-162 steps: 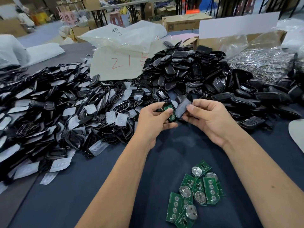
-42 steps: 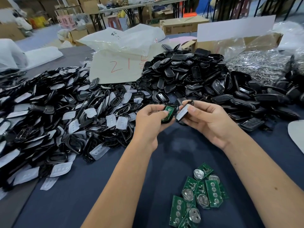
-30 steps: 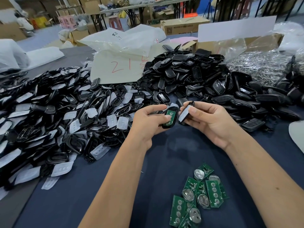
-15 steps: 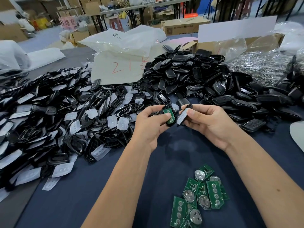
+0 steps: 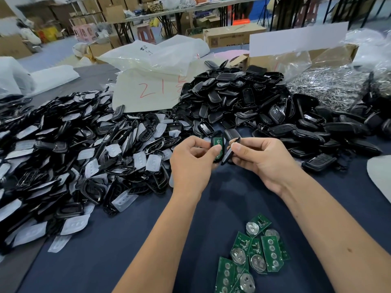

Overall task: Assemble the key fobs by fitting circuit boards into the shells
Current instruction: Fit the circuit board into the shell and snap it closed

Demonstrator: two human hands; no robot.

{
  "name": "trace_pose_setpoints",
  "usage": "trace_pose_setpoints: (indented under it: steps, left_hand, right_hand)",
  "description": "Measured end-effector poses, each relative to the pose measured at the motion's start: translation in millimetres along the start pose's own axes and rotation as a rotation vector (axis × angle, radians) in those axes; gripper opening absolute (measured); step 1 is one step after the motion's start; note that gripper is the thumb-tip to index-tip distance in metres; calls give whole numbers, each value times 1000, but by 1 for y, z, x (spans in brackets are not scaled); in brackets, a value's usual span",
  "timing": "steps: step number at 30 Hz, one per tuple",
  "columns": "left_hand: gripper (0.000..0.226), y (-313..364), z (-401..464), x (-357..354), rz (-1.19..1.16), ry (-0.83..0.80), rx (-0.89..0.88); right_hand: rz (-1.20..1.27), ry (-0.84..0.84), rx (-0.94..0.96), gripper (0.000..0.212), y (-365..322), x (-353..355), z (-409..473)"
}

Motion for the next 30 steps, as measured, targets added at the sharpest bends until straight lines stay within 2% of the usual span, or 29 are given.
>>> trace_pose_setpoints:
  steps: [4, 9, 12, 15, 19, 22, 27, 30]
  left_hand:
    - [23, 13, -9, -9, 177, 4, -150]
    - [7, 19, -13, -15, 335, -35, -248]
    - [15, 24, -18, -20, 477, -58, -339]
    - [14, 29, -25, -25, 581, -60, -425]
    - [12, 34, -31, -29, 759, 26, -503]
    - [5, 31, -26, -25, 709, 35, -451]
    - [10, 24, -23, -23, 687, 23, -394]
    - [49, 22, -22, -22, 582, -32, -394]
  right_hand:
    - [-43, 19, 28, 45, -2, -1, 0]
    - [-86, 66, 66, 37, -3, 2, -2]
    - [-114, 88, 93, 34, -3, 4, 0]
    - [-191, 74, 129, 33, -3, 4, 1]
    - [-299, 60, 176, 24, -2, 3, 1]
    - [-471, 58, 219, 37, -6, 2, -1]
    - [-643, 77, 273, 34, -13, 1, -4]
    - [-596, 75, 253, 32, -12, 1, -3]
Point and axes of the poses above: each hand's wrist, its own z-axis towards the middle knuckle, its own x-axis out of the back of the hand, y = z × x, the point moved 7 cm from there along z, towards the middle knuckle, and after that the axes turned 12 degrees about x, right-handed, at the moved point
